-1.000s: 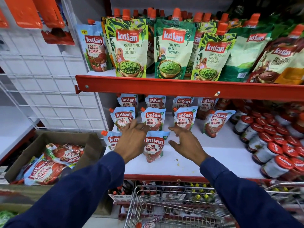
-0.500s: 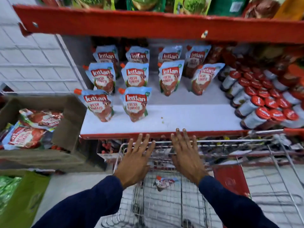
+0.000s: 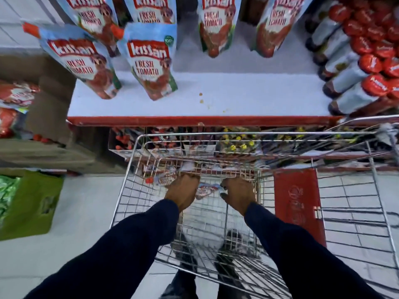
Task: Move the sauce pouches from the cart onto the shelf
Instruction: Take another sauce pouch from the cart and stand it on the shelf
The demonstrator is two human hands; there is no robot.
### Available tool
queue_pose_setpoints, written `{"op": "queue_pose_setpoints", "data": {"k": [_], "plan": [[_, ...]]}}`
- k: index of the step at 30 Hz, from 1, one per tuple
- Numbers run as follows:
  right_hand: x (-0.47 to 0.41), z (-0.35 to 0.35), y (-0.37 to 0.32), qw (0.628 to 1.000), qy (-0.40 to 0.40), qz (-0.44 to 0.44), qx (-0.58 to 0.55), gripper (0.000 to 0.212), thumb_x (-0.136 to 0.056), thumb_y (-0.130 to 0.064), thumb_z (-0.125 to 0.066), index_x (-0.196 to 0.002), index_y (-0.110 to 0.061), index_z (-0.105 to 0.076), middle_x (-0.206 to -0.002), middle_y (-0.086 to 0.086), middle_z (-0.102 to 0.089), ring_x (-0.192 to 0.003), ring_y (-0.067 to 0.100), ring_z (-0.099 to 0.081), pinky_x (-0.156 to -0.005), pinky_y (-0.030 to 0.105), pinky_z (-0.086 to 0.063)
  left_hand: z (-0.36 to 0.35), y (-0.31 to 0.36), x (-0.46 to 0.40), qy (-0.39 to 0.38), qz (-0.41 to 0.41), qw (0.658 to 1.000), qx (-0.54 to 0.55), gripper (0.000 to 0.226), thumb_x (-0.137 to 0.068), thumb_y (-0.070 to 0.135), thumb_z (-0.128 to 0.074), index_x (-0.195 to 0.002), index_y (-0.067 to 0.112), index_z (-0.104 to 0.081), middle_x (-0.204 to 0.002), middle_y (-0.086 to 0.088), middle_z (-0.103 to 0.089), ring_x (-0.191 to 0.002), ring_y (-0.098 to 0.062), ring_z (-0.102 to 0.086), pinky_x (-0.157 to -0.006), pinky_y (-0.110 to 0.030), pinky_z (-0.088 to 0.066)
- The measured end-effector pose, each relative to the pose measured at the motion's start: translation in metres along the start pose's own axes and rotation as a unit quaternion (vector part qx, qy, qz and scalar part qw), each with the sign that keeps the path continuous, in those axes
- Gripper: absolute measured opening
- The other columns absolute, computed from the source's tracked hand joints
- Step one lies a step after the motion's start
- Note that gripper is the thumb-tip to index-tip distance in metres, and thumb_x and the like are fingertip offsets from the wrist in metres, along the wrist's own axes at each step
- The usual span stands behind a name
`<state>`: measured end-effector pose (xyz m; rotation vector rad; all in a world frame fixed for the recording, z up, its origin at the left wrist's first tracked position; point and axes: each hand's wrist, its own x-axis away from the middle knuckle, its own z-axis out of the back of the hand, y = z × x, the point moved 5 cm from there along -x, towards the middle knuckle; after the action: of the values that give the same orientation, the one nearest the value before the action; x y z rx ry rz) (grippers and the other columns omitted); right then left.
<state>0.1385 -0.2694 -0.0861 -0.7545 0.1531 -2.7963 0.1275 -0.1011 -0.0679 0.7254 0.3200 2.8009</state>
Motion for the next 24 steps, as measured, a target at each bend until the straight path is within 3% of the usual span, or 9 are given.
{"op": "queue_pose_setpoints", "data": {"k": [3, 6, 11, 14, 17, 21, 23, 24], "plan": [[-0.004, -0.006, 0.003, 0.999, 0.025, -0.013, -0.029, 0.021, -0.093, -0.030, -0.057, -0.106, -0.025, -0.073, -0.098, 0.003, -0.075, -0.097, 0.028, -0.069, -0.072, 0.032, -0.050, -0.017, -0.007, -0.009, -0.007, 0.026, 1.000, -0.001, 0.022, -0.083, -0.006, -0.060, -0.098, 0.010, -0.064, -0.085, -0.013, -0.071, -0.074, -0.031, -0.067, -0.066, -0.046, -0.061], [-0.004, -0.005, 0.007, 0.997, 0.043, -0.013, -0.064, 0.023, -0.091, -0.029, -0.057, -0.104, -0.027, -0.076, -0.096, 0.000, -0.079, -0.094, 0.026, -0.070, -0.076, 0.033, -0.052, -0.021, -0.009, -0.014, 0.003, 0.044, 0.999, 0.013, 0.024, -0.081, -0.010, -0.061, -0.098, 0.008, -0.064, -0.084, -0.012, -0.070, -0.071, -0.028, -0.067, -0.065, -0.044, -0.061], [0.010, 0.016, 0.009, 0.992, 0.077, 0.027, -0.096, 0.025, -0.093, -0.032, -0.057, -0.110, -0.028, -0.075, -0.103, -0.007, -0.079, -0.097, 0.023, -0.071, -0.078, 0.032, -0.051, 0.003, 0.005, 0.004, 0.064, 0.017, 0.997, 0.031, 0.030, -0.078, -0.012, -0.057, -0.100, 0.006, -0.064, -0.101, -0.016, -0.068, -0.095, -0.032, -0.063, -0.075, -0.043, -0.057], [0.027, 0.048, 0.013, 0.982, 0.103, 0.057, -0.151, 0.022, -0.091, -0.034, -0.061, -0.106, -0.028, -0.076, -0.097, -0.009, -0.080, -0.086, 0.019, -0.073, -0.076, 0.032, -0.053, 0.031, 0.014, 0.027, 0.104, 0.011, 0.993, 0.061, 0.035, -0.076, -0.009, -0.061, -0.107, 0.008, -0.065, -0.109, -0.014, -0.067, -0.109, -0.030, -0.057, -0.082, -0.042, -0.055], [0.045, 0.088, 0.015, 0.972, 0.111, 0.073, -0.196, 0.020, -0.088, -0.035, -0.065, -0.102, -0.028, -0.078, -0.081, -0.012, -0.076, -0.067, 0.010, -0.064, -0.073, 0.031, -0.051, 0.067, 0.024, 0.050, 0.156, -0.002, 0.984, 0.089, 0.030, -0.081, -0.006, -0.060, -0.105, 0.011, -0.066, -0.106, -0.009, -0.066, -0.105, -0.028, -0.058, -0.081, -0.034, -0.052], [0.067, 0.145, 0.014, 0.947, 0.151, 0.110, -0.260, 0.025, -0.083, -0.044, -0.062, -0.097, -0.031, -0.078, -0.076, -0.016, -0.076, -0.055, -0.002, -0.063, -0.053, 0.024, -0.052, 0.126, 0.038, 0.080, 0.226, -0.008, 0.967, 0.118, 0.027, -0.085, 0.001, -0.065, -0.108, 0.015, -0.066, -0.105, -0.001, -0.064, -0.102, -0.022, -0.058, -0.080, -0.024, -0.045], [0.079, 0.179, 0.011, 0.933, 0.176, 0.128, -0.286, 0.010, -0.083, -0.041, -0.066, -0.084, -0.042, -0.076, -0.075, -0.022, -0.073, -0.055, -0.003, -0.064, -0.052, 0.016, -0.047, 0.160, 0.048, 0.094, 0.253, -0.013, 0.958, 0.134, 0.030, -0.083, -0.001, -0.067, -0.109, 0.013, -0.067, -0.103, 0.004, -0.061, -0.096, -0.019, -0.058, -0.080, -0.025, -0.048], [0.082, 0.197, 0.010, 0.928, 0.196, 0.133, -0.287, 0.018, -0.084, -0.038, -0.069, -0.072, -0.052, -0.071, -0.079, -0.020, -0.075, -0.056, -0.002, -0.066, -0.054, 0.019, -0.048, 0.178, 0.053, 0.100, 0.275, -0.017, 0.953, 0.129, 0.031, -0.081, -0.003, -0.068, -0.109, 0.012, -0.068, -0.105, 0.001, -0.064, -0.098, -0.020, -0.059, -0.083, -0.028, -0.050]]}}
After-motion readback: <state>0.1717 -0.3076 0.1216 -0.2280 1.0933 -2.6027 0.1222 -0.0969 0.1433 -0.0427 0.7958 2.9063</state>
